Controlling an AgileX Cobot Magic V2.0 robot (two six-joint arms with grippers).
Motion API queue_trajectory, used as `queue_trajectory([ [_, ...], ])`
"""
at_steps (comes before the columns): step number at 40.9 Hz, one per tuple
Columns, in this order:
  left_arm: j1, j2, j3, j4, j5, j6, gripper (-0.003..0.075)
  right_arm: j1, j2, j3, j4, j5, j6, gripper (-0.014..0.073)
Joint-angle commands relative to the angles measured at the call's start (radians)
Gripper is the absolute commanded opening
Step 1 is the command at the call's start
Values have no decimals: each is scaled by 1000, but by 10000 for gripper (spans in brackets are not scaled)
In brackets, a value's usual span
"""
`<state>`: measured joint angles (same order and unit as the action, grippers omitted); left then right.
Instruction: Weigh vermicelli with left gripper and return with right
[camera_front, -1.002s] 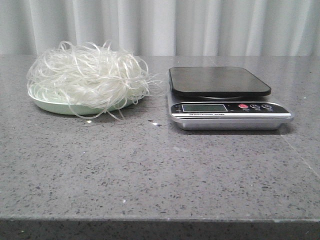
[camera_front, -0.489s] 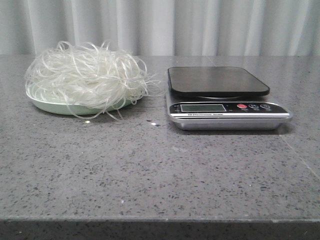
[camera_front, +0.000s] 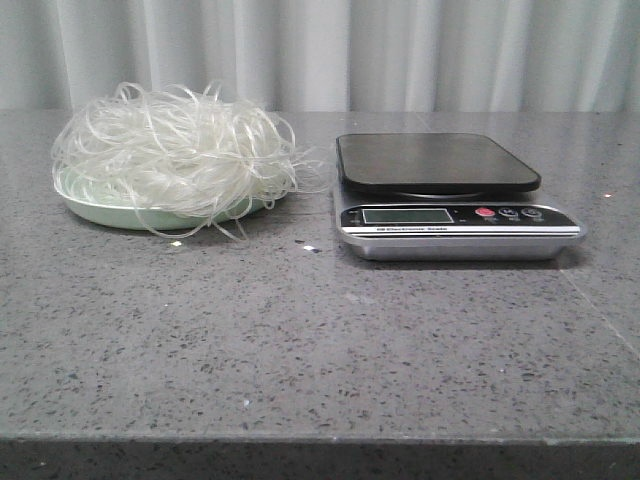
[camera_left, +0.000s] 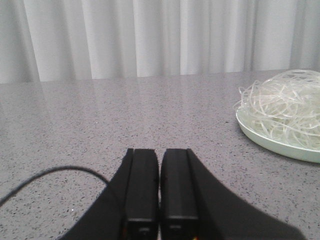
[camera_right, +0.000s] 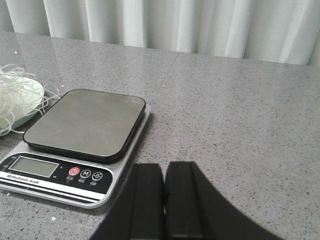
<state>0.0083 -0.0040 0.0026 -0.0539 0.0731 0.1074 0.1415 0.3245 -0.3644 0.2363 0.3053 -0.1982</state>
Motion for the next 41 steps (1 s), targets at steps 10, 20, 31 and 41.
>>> queue_trajectory([
  [10,2,-21,9,-9,-73,1,137,-6,5,-25,-6,-68,-3,150],
  [20,2,-21,9,-9,-73,1,137,-6,5,-25,-12,-68,-3,150],
  [31,2,-21,9,-9,-73,1,137,-63,5,-24,-159,-89,88,150],
  [41,2,-21,9,-9,-73,1,137,-139,-49,89,-178,-203,135,150],
])
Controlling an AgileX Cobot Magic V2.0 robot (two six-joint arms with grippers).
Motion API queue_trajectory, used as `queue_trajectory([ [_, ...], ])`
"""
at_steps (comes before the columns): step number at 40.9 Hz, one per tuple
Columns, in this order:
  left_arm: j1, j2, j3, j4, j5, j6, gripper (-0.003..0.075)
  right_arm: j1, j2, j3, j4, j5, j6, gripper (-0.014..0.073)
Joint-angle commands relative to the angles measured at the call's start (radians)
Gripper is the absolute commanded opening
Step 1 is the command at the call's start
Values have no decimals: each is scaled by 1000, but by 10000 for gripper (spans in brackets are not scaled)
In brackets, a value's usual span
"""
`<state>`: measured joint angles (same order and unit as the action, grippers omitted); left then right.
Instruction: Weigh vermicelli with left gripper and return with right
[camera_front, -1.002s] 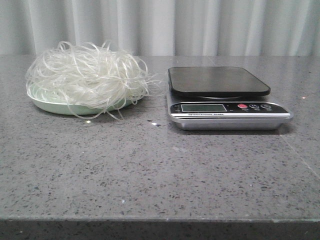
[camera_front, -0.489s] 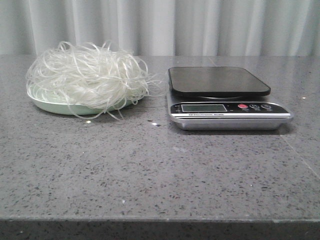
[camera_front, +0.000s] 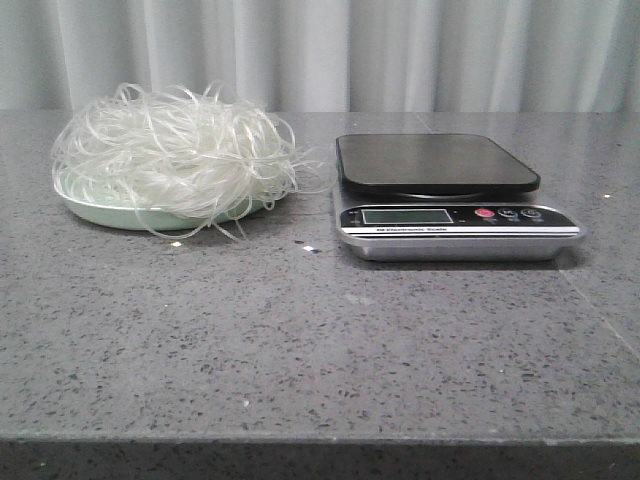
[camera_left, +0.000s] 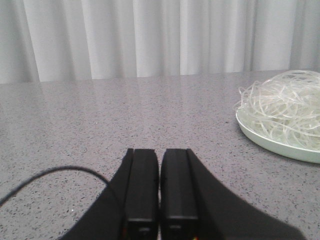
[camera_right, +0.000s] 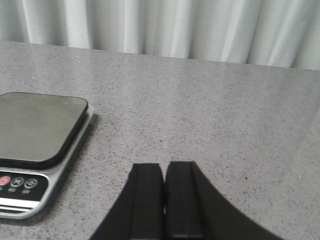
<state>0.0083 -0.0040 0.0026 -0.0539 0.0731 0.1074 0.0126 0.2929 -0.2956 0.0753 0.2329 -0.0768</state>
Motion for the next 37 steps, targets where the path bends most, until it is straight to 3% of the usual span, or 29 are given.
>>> queue_trajectory([
  [1,2,-21,9,-9,-73,1,137,-10,-28,39,-17,-144,17,150],
  [14,2,-21,9,-9,-73,1,137,-10,-249,320,-10,-326,61,150],
  [17,2,-21,9,-9,-73,1,137,-10,-327,316,-23,-251,77,150],
  [37,2,-19,9,-9,-73,1,137,-8,-321,316,-13,-266,82,150],
])
